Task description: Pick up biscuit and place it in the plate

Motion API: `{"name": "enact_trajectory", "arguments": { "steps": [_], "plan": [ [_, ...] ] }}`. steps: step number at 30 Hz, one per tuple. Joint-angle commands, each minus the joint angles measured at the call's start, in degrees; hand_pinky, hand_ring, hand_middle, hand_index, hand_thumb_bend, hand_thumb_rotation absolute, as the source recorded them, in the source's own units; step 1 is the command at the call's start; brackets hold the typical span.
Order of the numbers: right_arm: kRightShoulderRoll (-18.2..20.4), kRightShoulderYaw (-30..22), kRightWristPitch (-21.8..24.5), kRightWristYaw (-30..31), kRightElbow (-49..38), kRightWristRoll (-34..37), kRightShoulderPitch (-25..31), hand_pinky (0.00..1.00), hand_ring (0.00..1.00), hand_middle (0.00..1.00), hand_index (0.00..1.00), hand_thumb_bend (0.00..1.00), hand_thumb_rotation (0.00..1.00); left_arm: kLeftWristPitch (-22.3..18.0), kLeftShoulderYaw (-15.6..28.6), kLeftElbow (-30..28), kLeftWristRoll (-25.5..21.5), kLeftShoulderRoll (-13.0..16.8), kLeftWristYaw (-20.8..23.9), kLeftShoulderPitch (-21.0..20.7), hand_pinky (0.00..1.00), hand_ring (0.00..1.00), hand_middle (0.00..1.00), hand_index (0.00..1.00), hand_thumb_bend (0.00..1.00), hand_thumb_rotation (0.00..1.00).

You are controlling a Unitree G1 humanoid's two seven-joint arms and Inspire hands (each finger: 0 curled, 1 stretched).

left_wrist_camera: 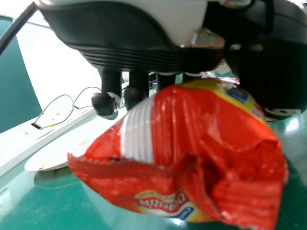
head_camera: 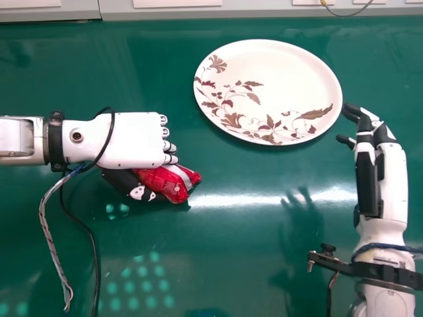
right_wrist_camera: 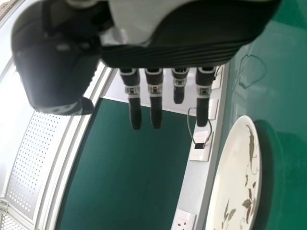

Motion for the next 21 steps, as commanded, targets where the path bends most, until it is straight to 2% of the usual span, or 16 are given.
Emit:
{"name": "enact_trajectory", "arguments": {
  "steps": [1, 6, 10, 14, 21],
  "plan": [
    [0.1, -0.2, -0.7, -0.5, -0.7, 0.3, 0.2, 0.74, 0.82, 0.83, 0.80, 0.57, 0.37, 0.2, -1.4, 0.4, 0.2, -0.8, -0.5, 2.0, 0.00, 0.00, 0.45, 0.48, 0.51, 0.00],
    [0.2, -0.4, -0.8, -0.4, -0.5, 0.6, 0.1, 0.74, 0.83, 0.83, 0.80, 0.56, 0.35, 0.3, -0.2, 0.8, -2.4, -1.3, 1.6, 2.9, 0.00, 0.00, 0.45, 0.48, 0.51, 0.00],
    [-0.2, -0.8, -1.1, -0.2, 0.0, 1.0, -0.2, 0.74, 0.82, 0.83, 0.80, 0.56, 0.35, -2.4, 1.7, 2.2, -7.7, -1.9, 1.0, 2.4, 0.00, 0.00, 0.46, 0.48, 0.51, 0.00],
    [-0.4, -1.1, -0.5, 0.0, 0.1, 1.1, -0.9, 0.74, 0.82, 0.83, 0.80, 0.55, 0.34, -5.1, 4.6, 3.0, -16.0, -2.8, -4.1, 1.4, 0.00, 0.00, 0.46, 0.48, 0.51, 0.00],
    [-0.7, -1.9, -0.1, 0.4, 0.6, 1.9, -1.9, 0.73, 0.82, 0.83, 0.80, 0.57, 0.37, -6.2, 8.8, 2.6, -31.1, -4.4, -19.9, 0.1, 0.00, 0.00, 0.45, 0.48, 0.51, 0.00]
  ]
}}
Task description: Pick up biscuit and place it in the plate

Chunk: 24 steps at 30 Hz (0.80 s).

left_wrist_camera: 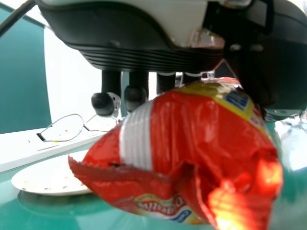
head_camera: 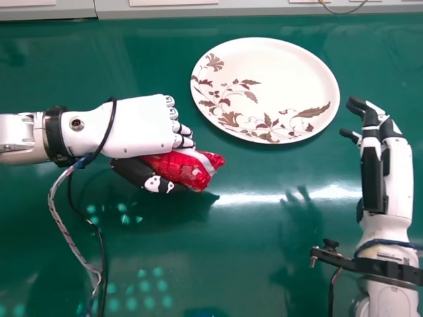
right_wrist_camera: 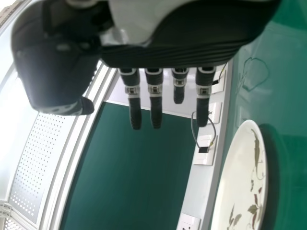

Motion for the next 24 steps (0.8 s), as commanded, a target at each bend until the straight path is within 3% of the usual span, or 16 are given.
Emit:
{"name": "enact_trajectory", "arguments": {
  "steps": [1, 8, 12, 17, 21, 24],
  "plan": [
    [-0.5, -0.6, 0.2, 0.3, 0.1, 0.8, 0.1, 0.73, 0.82, 0.83, 0.80, 0.57, 0.36, 0.0, 2.9, -1.0, -5.0, -0.6, -3.9, -1.1, 0.00, 0.00, 0.45, 0.48, 0.50, 0.00],
    [-1.0, -1.3, 0.2, 0.7, 0.4, 1.2, -0.3, 0.73, 0.82, 0.83, 0.80, 0.55, 0.34, 2.0, 8.2, -2.9, -12.1, -4.3, -11.4, -2.4, 0.00, 0.00, 0.44, 0.47, 0.50, 0.00],
    [-1.3, -1.7, 0.3, 0.8, 0.4, 1.3, -0.5, 0.73, 0.82, 0.83, 0.80, 0.55, 0.35, 3.0, 9.1, -0.2, -15.0, -8.3, -14.5, -5.2, 0.00, 0.00, 0.40, 0.48, 0.50, 0.00],
    [-1.4, -1.8, 0.9, 0.9, -0.1, 1.4, -0.4, 0.74, 0.82, 0.83, 0.80, 0.53, 0.34, 7.1, 9.4, 1.7, -15.9, -13.1, -18.4, -8.1, 0.00, 0.00, 0.41, 0.48, 0.50, 0.00],
    [-1.4, -1.9, 1.0, 0.8, -0.5, 1.2, -0.4, 0.73, 0.82, 0.83, 0.80, 0.53, 0.33, 11.6, 9.4, 3.5, -12.3, -16.6, -17.4, -10.0, 0.00, 0.00, 0.45, 0.49, 0.50, 0.00],
    [-1.3, -2.1, 0.8, 0.7, -0.6, 1.5, -0.3, 0.75, 0.83, 0.83, 0.80, 0.53, 0.32, 12.0, 9.1, 6.7, -12.0, -19.7, -15.5, -12.0, 0.00, 0.00, 0.47, 0.48, 0.50, 0.00]
  ]
}}
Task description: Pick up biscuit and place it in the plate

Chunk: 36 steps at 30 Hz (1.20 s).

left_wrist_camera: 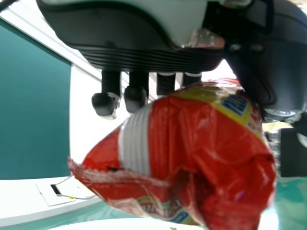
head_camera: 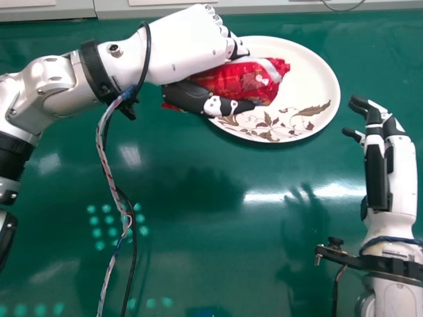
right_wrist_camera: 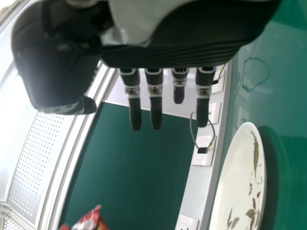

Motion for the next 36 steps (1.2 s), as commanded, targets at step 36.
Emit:
{"name": "enact_trajectory", "arguments": {
  "steps": [36],
  "plan": [
    [-1.1, -3.0, -2.2, 0.4, -1.2, 3.1, 0.8, 0.76, 0.83, 0.83, 0.81, 0.51, 0.33, 19.4, -13.0, 37.6, 11.3, -21.3, 13.7, -21.5, 0.09, 0.42, 0.48, 0.49, 0.50, 0.00]
  ]
}}
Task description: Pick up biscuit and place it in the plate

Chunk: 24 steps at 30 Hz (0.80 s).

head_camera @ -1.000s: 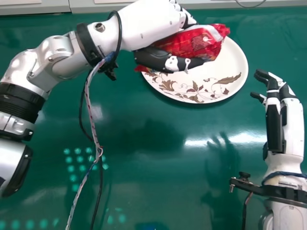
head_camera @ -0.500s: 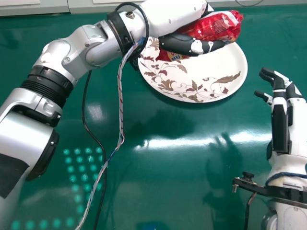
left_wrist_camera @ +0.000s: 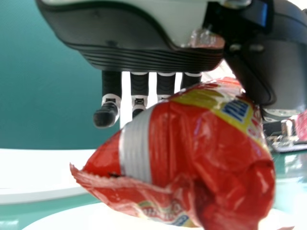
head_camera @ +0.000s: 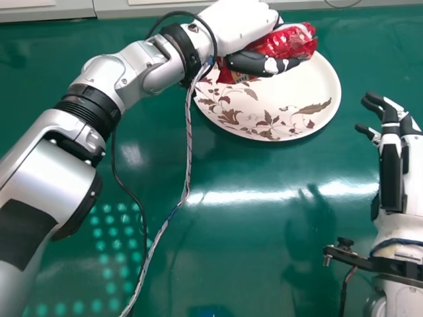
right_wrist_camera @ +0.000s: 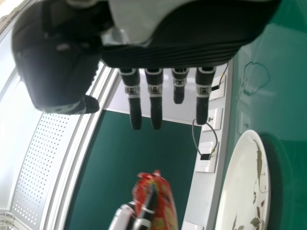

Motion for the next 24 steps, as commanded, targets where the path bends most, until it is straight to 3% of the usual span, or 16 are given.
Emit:
{"name": "enact_trajectory", "arguments": {
  "steps": [1, 9, 18, 24],
  "plan": [
    [-0.4, -0.4, -1.1, 0.2, -0.7, 0.3, 0.6, 0.76, 0.83, 0.83, 0.81, 0.51, 0.33, 1.1, -0.9, 1.1, -0.1, -0.9, 1.0, -2.4, 0.09, 0.42, 0.48, 0.49, 0.50, 0.00],
    [0.1, 0.3, -0.3, -0.2, -1.4, -0.6, 1.1, 0.76, 0.83, 0.82, 0.80, 0.53, 0.35, 4.9, -4.9, 3.7, 2.3, -2.3, 5.2, -2.7, 0.09, 0.41, 0.47, 0.50, 0.50, 0.00],
    [0.7, 0.8, -0.6, -0.5, -1.4, -0.7, 1.6, 0.77, 0.83, 0.82, 0.80, 0.53, 0.35, 7.4, -5.8, 5.2, 1.5, -3.9, 2.7, -1.9, 0.09, 0.40, 0.47, 0.50, 0.50, 0.00],
    [1.0, 1.1, -0.6, -0.9, -1.3, -1.2, 1.9, 0.76, 0.83, 0.82, 0.79, 0.54, 0.35, 7.0, -5.9, 5.2, 1.3, -3.8, 4.6, -1.4, 0.10, 0.41, 0.47, 0.50, 0.50, 0.00]
  ]
}}
